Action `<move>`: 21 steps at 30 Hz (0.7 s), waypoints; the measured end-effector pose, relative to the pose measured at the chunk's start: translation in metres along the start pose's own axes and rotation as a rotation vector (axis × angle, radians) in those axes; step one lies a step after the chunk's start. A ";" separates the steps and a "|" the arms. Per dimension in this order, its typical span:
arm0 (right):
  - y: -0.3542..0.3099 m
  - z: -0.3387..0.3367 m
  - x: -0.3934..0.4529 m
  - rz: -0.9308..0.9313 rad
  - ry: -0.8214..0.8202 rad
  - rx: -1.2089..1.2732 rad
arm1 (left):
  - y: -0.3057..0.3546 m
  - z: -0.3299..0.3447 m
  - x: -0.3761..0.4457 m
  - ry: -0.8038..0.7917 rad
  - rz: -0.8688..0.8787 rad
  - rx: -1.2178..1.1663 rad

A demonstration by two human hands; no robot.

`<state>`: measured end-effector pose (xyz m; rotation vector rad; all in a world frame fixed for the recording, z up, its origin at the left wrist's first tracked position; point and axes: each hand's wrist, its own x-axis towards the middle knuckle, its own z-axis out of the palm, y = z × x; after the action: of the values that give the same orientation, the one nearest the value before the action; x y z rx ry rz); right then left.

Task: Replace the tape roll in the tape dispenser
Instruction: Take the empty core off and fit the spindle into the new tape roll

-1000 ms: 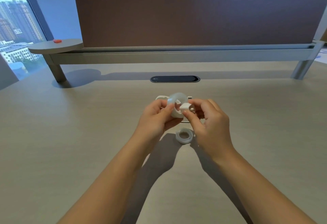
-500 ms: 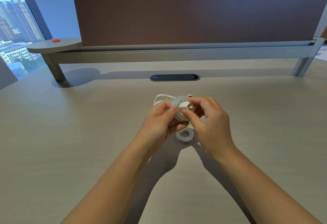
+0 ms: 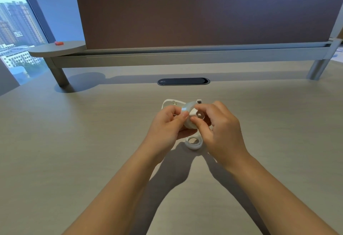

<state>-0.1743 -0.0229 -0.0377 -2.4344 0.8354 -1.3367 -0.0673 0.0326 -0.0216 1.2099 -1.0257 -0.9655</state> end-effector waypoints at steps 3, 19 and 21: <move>0.000 -0.003 0.003 0.024 0.023 0.105 | 0.004 -0.005 0.000 -0.082 -0.060 -0.146; 0.008 -0.016 0.010 0.550 -0.412 0.842 | -0.002 -0.016 0.002 -0.127 -0.163 -0.035; 0.010 -0.017 0.010 0.546 -0.410 0.827 | -0.001 -0.016 0.001 -0.120 -0.164 -0.013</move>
<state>-0.1880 -0.0364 -0.0258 -1.5812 0.5981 -0.7212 -0.0513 0.0353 -0.0237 1.2512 -1.0240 -1.1830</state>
